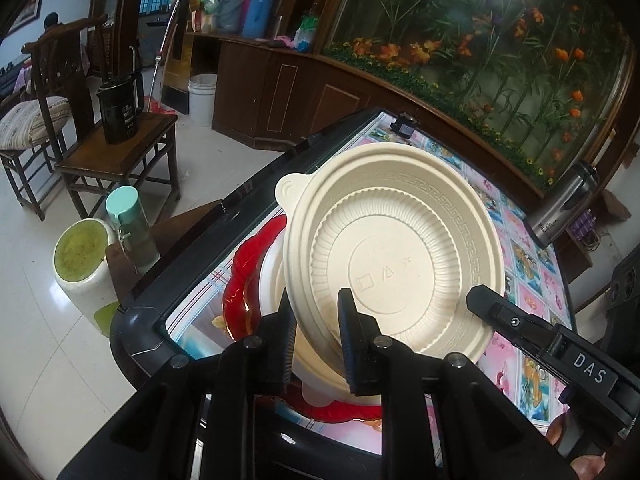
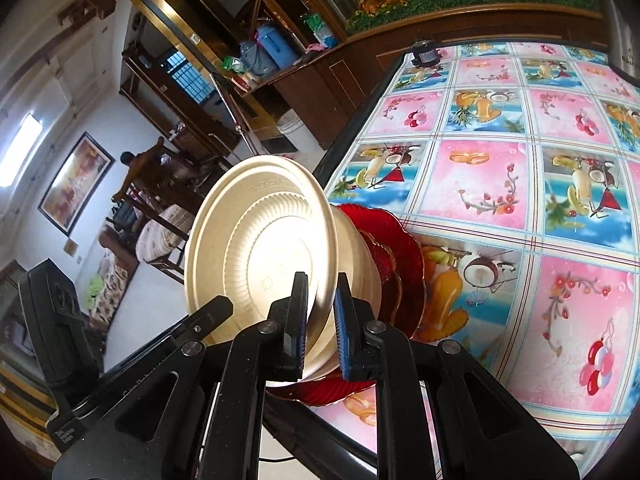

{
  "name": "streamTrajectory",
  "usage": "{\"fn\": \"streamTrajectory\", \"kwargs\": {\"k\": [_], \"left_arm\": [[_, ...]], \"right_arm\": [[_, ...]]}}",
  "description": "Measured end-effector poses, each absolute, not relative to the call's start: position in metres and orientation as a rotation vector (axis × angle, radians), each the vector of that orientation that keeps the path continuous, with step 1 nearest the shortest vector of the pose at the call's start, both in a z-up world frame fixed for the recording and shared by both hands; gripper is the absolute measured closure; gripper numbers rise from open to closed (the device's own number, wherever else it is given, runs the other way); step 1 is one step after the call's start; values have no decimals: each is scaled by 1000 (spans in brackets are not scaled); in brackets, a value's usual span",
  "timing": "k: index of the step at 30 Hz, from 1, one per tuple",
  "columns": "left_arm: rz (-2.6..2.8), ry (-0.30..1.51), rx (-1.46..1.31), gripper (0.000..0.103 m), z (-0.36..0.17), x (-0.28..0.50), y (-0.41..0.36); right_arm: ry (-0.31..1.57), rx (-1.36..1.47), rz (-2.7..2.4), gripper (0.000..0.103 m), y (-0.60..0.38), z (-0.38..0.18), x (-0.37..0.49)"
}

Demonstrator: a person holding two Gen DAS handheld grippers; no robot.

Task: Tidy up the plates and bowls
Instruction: 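Carry the beige bowl with the right tool to the red plate stack, then lower the beige bowl into the white bowl and open the right tool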

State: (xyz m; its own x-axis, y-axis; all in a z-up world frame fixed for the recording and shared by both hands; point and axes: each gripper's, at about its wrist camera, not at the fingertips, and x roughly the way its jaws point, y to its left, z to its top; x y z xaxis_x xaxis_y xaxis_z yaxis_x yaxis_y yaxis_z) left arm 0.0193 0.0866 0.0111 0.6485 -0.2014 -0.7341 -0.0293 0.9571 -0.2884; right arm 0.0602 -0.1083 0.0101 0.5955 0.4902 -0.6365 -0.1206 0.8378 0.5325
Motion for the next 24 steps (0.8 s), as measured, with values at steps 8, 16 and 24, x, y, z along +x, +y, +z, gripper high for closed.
{"fn": "streamTrajectory", "kwargs": {"k": [8,16,24], "left_arm": [[-67,892,-269,74,3,17,94],[-4,831,-270,55,18,12,108],[-15,819,-225,45,18,12,97]], "right_arm": [[907,464,374,88,-103,1,64],[911,489,370,79,-113,0,65],[846,594,291,72,-159,0,66]]}}
